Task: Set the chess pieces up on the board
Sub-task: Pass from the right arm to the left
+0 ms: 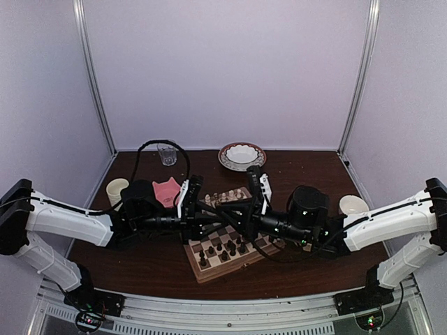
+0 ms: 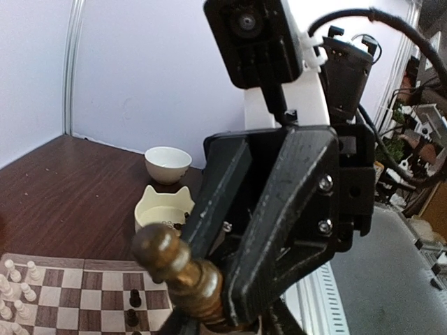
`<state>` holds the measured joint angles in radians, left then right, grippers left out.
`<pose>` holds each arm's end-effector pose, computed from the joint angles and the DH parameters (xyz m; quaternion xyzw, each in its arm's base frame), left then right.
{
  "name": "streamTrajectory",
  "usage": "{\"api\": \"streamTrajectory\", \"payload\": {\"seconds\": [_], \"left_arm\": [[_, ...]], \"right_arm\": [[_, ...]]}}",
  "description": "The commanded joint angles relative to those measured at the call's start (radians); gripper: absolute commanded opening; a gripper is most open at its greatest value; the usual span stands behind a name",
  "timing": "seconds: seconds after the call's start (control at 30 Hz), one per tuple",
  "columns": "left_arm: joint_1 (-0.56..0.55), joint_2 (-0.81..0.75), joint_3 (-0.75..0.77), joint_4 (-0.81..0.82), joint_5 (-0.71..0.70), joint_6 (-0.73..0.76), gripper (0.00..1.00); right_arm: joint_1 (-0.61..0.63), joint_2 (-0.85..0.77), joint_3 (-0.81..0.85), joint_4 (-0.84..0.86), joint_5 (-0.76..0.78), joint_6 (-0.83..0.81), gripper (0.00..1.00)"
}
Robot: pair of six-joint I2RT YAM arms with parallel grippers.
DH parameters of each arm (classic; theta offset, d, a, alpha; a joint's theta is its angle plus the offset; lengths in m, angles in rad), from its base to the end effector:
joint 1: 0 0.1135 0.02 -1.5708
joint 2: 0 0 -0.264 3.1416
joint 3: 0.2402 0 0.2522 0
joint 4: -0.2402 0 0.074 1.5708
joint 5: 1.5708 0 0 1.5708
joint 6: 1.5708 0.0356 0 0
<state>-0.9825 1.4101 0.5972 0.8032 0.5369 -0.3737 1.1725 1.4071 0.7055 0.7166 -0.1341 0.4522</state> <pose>0.1482 -0.2549 0.2364 0.3834 0.5976 -0.5724 0.4101 0.1167 0.2895 0.2633 -0.2914 0.6385 0.5483 0.4547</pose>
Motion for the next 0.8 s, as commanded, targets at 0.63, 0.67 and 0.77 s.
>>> {"api": "streamTrajectory", "payload": {"seconds": [0.63,0.67,0.77], "left_arm": [[0.002,-0.014,0.056,-0.127,-0.063,0.102,0.0],[0.002,-0.013,0.064,-0.16,-0.068,0.118,0.0],[-0.003,-0.018,0.102,-0.286,-0.105,0.186,0.0]], "right_arm": [[-0.044,-0.085,0.054,-0.194,-0.014,-0.066,0.47],[-0.055,-0.105,0.071,-0.252,-0.025,-0.077,0.54],[-0.086,-0.15,0.142,-0.454,-0.084,-0.129,0.72]]}}
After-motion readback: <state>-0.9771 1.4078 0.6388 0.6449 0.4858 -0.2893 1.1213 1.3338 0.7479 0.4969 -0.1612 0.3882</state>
